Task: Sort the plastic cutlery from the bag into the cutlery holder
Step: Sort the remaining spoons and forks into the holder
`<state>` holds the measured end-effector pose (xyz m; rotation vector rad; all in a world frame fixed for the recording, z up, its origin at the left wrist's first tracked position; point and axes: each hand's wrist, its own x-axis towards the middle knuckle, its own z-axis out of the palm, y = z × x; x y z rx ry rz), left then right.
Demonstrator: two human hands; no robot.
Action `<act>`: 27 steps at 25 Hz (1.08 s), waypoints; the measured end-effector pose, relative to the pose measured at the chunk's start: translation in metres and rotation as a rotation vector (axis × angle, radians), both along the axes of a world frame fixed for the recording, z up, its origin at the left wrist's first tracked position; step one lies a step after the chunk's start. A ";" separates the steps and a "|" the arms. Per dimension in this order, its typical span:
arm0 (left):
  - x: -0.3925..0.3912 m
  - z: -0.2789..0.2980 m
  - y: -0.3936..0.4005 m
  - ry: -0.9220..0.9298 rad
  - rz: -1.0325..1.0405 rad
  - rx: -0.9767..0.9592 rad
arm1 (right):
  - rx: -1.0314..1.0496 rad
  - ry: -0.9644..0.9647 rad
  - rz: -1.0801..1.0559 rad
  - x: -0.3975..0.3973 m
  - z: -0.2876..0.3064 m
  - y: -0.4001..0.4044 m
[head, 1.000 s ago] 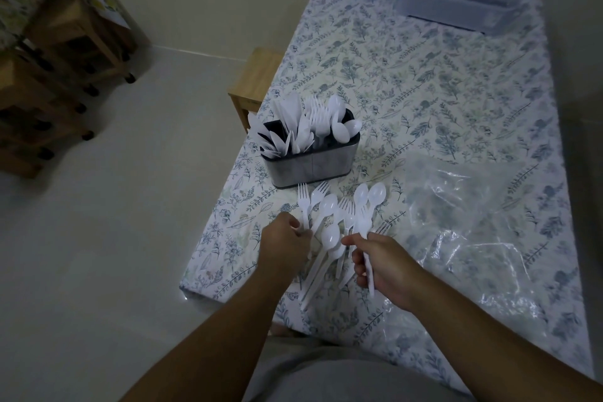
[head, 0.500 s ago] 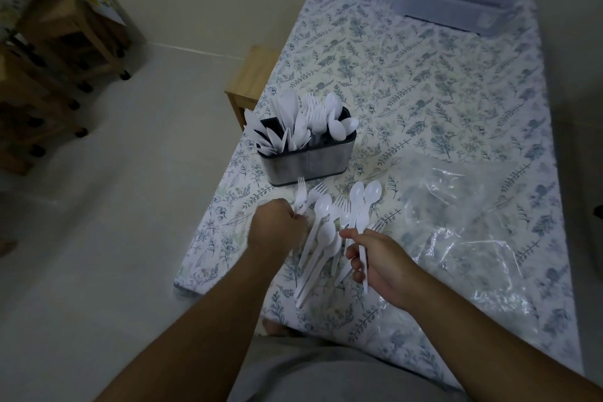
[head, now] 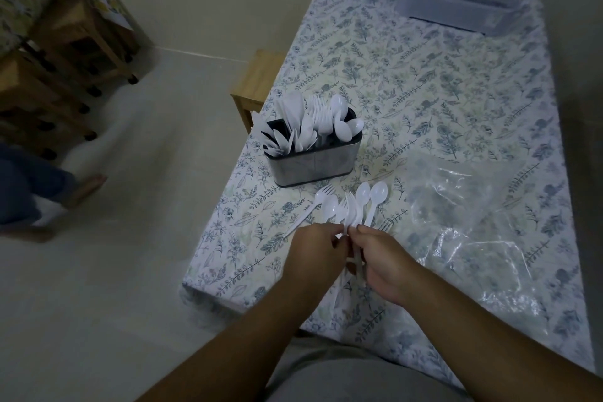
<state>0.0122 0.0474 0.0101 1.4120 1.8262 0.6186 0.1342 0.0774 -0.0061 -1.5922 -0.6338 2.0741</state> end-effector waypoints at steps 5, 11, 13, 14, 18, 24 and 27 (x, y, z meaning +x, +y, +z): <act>0.000 0.003 0.001 0.058 -0.049 0.035 | -0.044 0.045 -0.030 0.004 0.003 -0.001; -0.007 0.000 0.000 0.094 0.003 0.011 | -0.008 0.023 -0.067 0.005 -0.004 -0.001; -0.003 -0.002 -0.001 0.094 -0.049 0.002 | 0.029 -0.012 -0.005 0.002 -0.001 -0.004; -0.002 -0.004 -0.002 0.086 -0.064 0.005 | 0.035 -0.010 0.009 0.002 -0.001 -0.004; -0.001 -0.008 -0.006 0.004 -0.054 0.072 | 0.007 0.061 -0.032 0.006 0.000 -0.005; -0.014 -0.007 -0.003 -0.048 -0.237 0.022 | 0.135 -0.042 0.053 0.017 -0.006 -0.012; -0.025 -0.014 0.006 0.083 -0.137 0.055 | 0.136 -0.075 0.106 0.022 -0.008 -0.013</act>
